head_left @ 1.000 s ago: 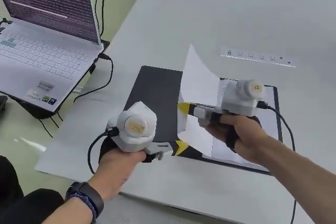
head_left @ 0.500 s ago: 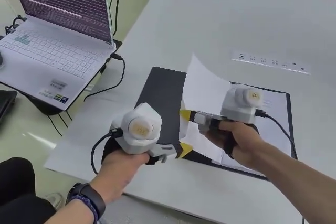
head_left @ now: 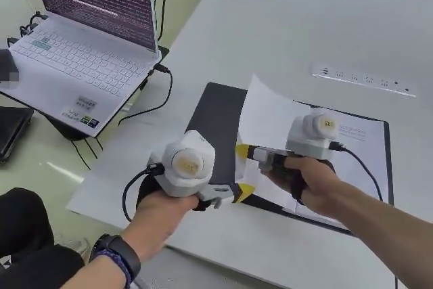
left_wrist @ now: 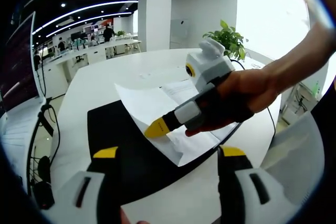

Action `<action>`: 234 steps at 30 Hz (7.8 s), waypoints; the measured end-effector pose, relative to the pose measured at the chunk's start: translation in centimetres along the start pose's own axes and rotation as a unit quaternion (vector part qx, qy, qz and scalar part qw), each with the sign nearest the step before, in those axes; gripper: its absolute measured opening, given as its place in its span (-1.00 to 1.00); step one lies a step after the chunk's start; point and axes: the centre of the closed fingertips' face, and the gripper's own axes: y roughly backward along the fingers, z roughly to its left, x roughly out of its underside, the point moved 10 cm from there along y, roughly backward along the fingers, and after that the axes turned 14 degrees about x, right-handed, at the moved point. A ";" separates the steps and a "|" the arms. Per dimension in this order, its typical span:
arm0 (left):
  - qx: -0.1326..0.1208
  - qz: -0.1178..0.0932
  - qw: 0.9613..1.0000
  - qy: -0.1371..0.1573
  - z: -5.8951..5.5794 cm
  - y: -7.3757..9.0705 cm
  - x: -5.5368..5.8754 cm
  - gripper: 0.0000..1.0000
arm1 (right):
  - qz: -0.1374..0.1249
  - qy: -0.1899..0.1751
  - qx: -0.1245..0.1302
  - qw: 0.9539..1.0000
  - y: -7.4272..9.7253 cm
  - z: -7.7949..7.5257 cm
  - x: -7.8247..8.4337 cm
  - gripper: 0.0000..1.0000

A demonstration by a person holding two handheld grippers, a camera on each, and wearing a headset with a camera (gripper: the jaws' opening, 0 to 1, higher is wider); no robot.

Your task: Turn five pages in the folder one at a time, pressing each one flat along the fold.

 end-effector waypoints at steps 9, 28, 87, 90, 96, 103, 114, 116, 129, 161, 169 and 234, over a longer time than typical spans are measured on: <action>-0.003 -0.001 1.000 0.006 0.3 0.3 0.1 0.49 | 0.017 -0.006 0.005 1.000 -1.8 -0.6 0.7 -1.00; -0.011 0.011 1.000 0.015 0.8 0.2 0.1 0.49 | 0.045 -0.039 0.036 0.998 -4.2 -1.8 2.0 -1.00; 0.025 0.036 0.999 0.021 1.6 -4.8 1.5 -0.36 | -0.077 -0.058 0.025 0.995 6.6 -5.9 -1.5 -0.65; 0.027 0.049 0.998 0.022 1.9 -5.5 2.3 -0.49 | -0.080 -0.063 0.033 0.994 7.4 -6.1 -1.1 -0.66; 0.018 0.070 0.997 0.040 2.2 -6.2 3.8 -0.80 | -0.081 -0.075 0.044 0.993 8.4 -6.4 -0.3 -0.67; -0.001 0.092 0.993 0.071 2.7 -6.0 5.6 -1.00 | -0.076 -0.088 0.052 0.992 8.6 -7.1 0.8 -0.68; -0.015 0.115 0.991 0.068 2.6 -6.1 6.2 -1.00 | -0.068 -0.079 0.049 0.993 8.2 -7.8 0.9 -0.69; -0.016 0.124 0.990 0.059 2.6 -6.2 6.1 -1.00 | -0.065 -0.077 0.048 0.994 8.0 -8.1 0.9 -0.69; -0.027 0.136 0.988 0.069 2.7 -6.3 5.9 -1.00 | -0.032 -0.010 0.052 0.998 7.0 -9.6 -0.3 -0.73; -0.030 0.136 0.984 0.111 3.0 -6.4 5.6 -1.00 | -0.055 -0.030 0.081 0.995 4.7 -13.6 -2.8 -1.00; -0.030 0.139 0.984 0.109 2.9 -6.5 5.6 -1.00 | -0.057 -0.035 0.067 0.996 4.6 -13.9 -2.9 -1.00; -0.020 0.133 0.984 0.120 3.3 -6.2 5.6 -1.00 | -0.159 -0.125 0.106 0.973 -1.3 -18.9 -10.1 -1.00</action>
